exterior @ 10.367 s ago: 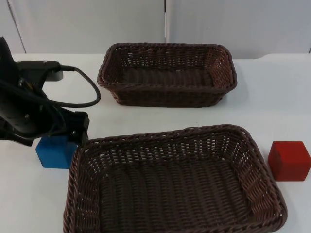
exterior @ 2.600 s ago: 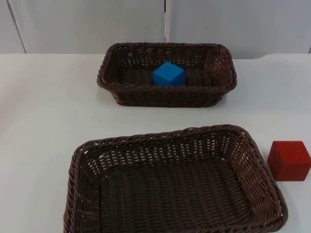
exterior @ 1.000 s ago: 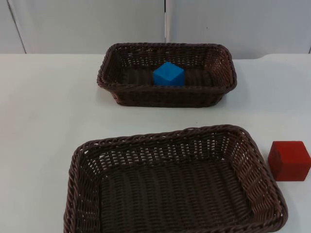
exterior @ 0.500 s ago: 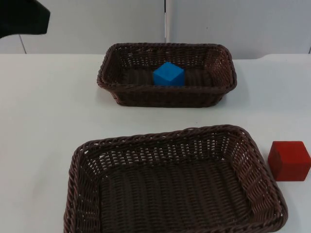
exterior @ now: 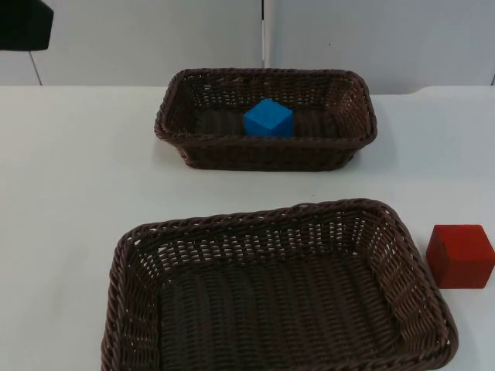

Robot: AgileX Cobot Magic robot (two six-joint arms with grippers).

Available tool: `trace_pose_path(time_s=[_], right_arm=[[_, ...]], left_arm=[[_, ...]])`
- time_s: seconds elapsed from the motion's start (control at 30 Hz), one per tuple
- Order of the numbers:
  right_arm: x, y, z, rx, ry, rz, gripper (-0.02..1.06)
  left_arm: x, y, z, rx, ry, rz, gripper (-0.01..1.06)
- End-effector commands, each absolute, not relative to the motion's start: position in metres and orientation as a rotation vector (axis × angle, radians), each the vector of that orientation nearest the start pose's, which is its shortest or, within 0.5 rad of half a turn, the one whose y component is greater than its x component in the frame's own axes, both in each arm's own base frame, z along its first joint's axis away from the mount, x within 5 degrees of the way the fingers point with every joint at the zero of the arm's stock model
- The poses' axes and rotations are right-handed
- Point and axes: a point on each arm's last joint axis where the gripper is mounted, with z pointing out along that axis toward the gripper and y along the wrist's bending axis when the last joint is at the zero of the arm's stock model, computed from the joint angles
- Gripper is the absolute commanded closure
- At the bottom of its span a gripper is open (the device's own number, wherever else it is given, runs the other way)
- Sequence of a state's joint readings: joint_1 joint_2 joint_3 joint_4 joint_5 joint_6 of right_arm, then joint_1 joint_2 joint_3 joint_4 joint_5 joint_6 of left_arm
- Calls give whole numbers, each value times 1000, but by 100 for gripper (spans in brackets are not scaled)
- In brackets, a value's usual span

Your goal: Pick up one cube with the left hand and place it into the upper basket. Pick up one cube with the right hand and place it into the lower basket.

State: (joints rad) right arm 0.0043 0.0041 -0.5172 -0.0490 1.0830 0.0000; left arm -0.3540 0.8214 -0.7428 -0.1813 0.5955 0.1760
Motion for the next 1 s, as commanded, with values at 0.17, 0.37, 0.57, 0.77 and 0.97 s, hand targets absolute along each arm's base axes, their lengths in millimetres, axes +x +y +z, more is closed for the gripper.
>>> trace_pose_path(time_s=[0.17,0.37,0.57,0.77,0.97], right_arm=[[-8,-4,280,-5,2046,-66,-1],[-8,-4,280,-5,2046,-66,-1],[-8,-4,280,-6,2046,-63,-1],[-7,-3,280,-7,2044,-50,-1],[-7,-1,281,-8,2042,-21,-1]], left_arm=[[145,-65,331,453,2111,-327,6],[145,-65,330,463,2120,-315,6],[145,-65,330,459,2121,-322,6],[145,-66,330,452,2122,-335,6],[144,-66,330,450,2125,-342,6]])
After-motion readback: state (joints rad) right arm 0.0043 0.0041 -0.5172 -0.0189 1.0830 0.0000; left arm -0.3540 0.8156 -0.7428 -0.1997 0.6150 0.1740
